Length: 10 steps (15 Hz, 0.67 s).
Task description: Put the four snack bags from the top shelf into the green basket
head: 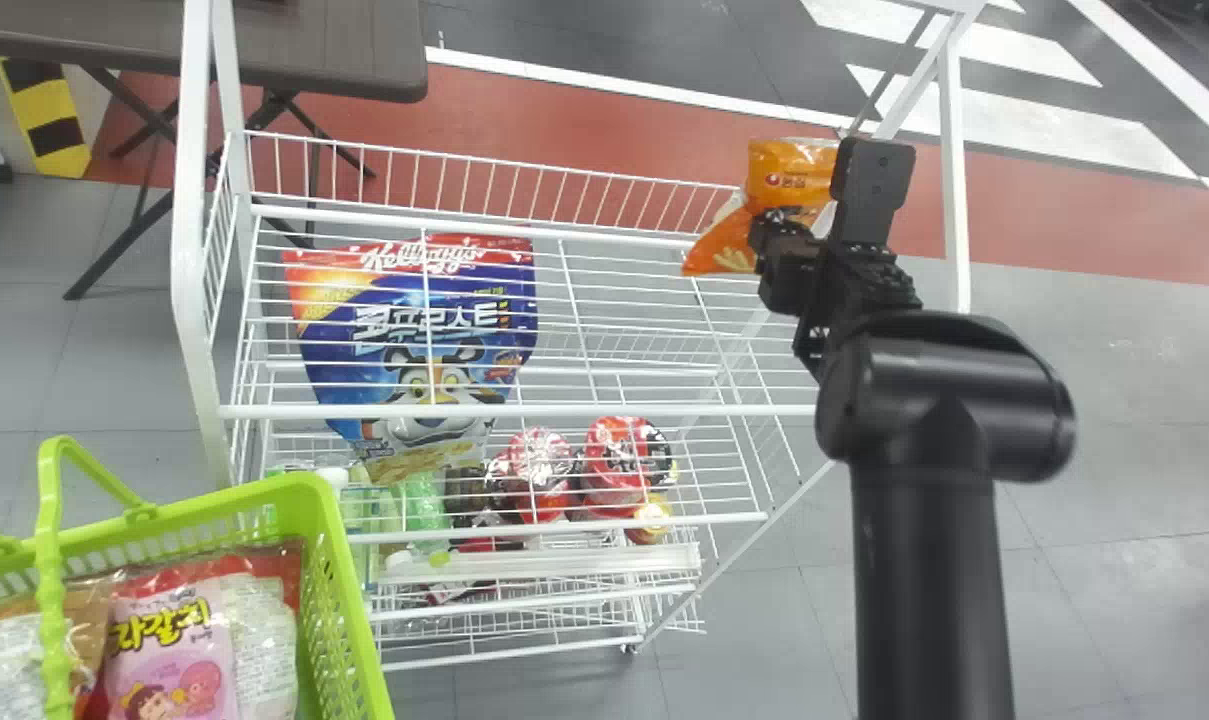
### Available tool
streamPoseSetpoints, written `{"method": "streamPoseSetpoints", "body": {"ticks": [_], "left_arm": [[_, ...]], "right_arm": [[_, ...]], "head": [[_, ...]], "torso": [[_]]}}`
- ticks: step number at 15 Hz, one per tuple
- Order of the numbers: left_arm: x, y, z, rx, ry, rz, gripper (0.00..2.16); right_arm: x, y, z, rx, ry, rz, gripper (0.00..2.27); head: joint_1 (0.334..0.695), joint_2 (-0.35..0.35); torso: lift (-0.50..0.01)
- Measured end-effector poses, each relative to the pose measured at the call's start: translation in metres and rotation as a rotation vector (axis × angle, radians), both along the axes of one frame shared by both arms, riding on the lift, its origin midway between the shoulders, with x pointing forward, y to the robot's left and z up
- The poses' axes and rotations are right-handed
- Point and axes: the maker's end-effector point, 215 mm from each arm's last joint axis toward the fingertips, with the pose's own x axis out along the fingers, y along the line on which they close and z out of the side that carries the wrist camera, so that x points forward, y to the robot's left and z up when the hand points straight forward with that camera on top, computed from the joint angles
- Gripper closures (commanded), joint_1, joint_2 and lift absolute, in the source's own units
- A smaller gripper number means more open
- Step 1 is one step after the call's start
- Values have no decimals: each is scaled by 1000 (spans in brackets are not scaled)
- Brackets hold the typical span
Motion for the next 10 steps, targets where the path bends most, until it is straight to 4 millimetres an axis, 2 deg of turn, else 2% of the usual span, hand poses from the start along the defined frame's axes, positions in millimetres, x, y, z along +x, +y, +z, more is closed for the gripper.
{"method": "streamPoseSetpoints", "body": {"ticks": [1, 2, 3, 5, 6, 7, 8, 10], "left_arm": [[1, 0, 0, -1, -1, 1, 2148], [2, 0, 0, -1, -1, 1, 2148], [2, 0, 0, -2, -2, 2, 2148], [3, 0, 1, -3, -4, 2, 2148], [4, -1, 1, -4, -6, 2, 2148], [5, -1, 2, -5, -8, 1, 2148], [5, -2, 2, -6, -9, 1, 2148], [5, -3, 2, -7, -10, -1, 2148]], "right_arm": [[-19, 29, 12, 48, -12, 51, 2260], [-41, 61, 21, 98, -13, 111, 2260], [-61, 90, 24, 139, 2, 166, 2260], [-106, 155, 19, 219, 69, 298, 2260], [-131, 195, 11, 272, 121, 388, 2256], [-152, 228, 6, 319, 162, 466, 2256], [-176, 263, 1, 369, 209, 550, 2256], [-217, 321, -5, 449, 300, 697, 2256]], "head": [[695, -294], [695, -240], [695, -212], [695, -133], [695, -93], [695, -39], [695, 54], [695, 149]], "torso": [[0], [0], [0], [0], [0], [0], [0], [0]]}}
